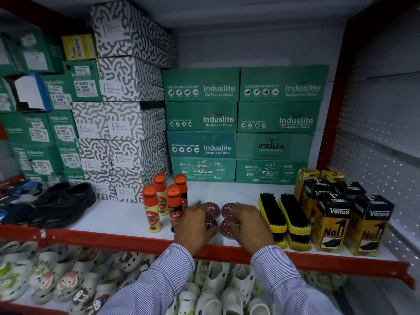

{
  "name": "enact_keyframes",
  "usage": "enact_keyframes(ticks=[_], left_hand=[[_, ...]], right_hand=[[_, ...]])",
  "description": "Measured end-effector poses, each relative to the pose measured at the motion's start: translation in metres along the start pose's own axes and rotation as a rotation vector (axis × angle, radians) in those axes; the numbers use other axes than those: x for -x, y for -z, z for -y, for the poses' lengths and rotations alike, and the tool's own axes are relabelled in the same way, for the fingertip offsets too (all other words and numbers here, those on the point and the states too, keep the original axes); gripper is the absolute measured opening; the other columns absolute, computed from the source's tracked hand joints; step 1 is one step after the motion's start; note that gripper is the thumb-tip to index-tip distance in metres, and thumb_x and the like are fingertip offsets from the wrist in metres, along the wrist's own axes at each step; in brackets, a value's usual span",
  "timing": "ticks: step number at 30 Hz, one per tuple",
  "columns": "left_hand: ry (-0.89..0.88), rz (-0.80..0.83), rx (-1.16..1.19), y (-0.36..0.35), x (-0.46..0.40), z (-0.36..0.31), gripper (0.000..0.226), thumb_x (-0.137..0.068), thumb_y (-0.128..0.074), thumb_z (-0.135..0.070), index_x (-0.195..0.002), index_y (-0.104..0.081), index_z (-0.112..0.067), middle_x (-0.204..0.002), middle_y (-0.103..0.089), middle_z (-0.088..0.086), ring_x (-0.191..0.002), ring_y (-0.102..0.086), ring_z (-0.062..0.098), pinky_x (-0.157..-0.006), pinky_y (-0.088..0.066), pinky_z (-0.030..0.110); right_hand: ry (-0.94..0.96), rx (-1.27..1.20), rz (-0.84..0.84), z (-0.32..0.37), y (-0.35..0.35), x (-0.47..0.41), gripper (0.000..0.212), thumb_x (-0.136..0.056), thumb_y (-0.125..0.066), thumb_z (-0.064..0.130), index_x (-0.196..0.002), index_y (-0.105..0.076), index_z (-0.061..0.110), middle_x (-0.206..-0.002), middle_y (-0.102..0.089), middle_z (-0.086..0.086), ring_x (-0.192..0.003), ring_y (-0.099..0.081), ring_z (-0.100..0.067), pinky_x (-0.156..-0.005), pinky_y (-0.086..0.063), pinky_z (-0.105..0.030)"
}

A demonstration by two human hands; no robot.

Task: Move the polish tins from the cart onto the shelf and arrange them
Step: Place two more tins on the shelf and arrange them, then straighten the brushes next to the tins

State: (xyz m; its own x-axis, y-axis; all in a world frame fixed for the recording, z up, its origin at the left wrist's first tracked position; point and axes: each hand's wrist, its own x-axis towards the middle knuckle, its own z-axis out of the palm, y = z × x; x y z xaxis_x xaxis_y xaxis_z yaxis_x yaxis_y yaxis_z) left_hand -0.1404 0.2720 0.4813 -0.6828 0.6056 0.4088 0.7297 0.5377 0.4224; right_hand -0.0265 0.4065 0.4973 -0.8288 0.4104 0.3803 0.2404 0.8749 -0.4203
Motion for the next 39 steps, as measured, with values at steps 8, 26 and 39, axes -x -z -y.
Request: enact_keyframes(ticks=[8,26,39], left_hand=[[-0.254,0.036,-0.198,-0.006,0.007,-0.06,0.08,-0.095,-0.048,-0.027,-0.16,-0.002,-0.023,-0.17,0.013,0.003,-0.155,0.019,0.029,-0.129,0.0,0.05],[-0.44,0.232,-0.171,-0.048,0.002,-0.114,0.074,-0.085,-0.047,-0.006,-0.156,-0.028,-0.016,-0.168,-0.025,0.002,-0.158,-0.006,0.017,-0.13,-0.007,0.044],[-0.433,0.22,-0.217,-0.046,0.009,-0.12,0.072,-0.087,-0.049,-0.01,-0.156,-0.028,-0.016,-0.168,-0.025,0.004,-0.158,-0.008,0.019,-0.129,-0.008,0.046]], right_hand=[[0.015,0.159,-0.154,-0.031,0.044,0.015,0.065,-0.096,-0.049,0.02,-0.155,-0.023,0.021,-0.168,-0.004,-0.004,-0.155,-0.002,-0.025,-0.126,-0.016,-0.043],[-0.121,0.195,-0.008,-0.096,0.051,0.046,0.066,-0.093,-0.047,0.008,-0.154,-0.021,0.008,-0.165,-0.021,-0.01,-0.154,-0.014,-0.025,-0.125,-0.019,-0.037],[-0.074,0.181,-0.032,-0.099,0.049,0.047,0.067,-0.09,-0.044,0.004,-0.154,-0.023,0.008,-0.165,-0.021,-0.01,-0.154,-0.012,-0.026,-0.126,-0.015,-0.038]])
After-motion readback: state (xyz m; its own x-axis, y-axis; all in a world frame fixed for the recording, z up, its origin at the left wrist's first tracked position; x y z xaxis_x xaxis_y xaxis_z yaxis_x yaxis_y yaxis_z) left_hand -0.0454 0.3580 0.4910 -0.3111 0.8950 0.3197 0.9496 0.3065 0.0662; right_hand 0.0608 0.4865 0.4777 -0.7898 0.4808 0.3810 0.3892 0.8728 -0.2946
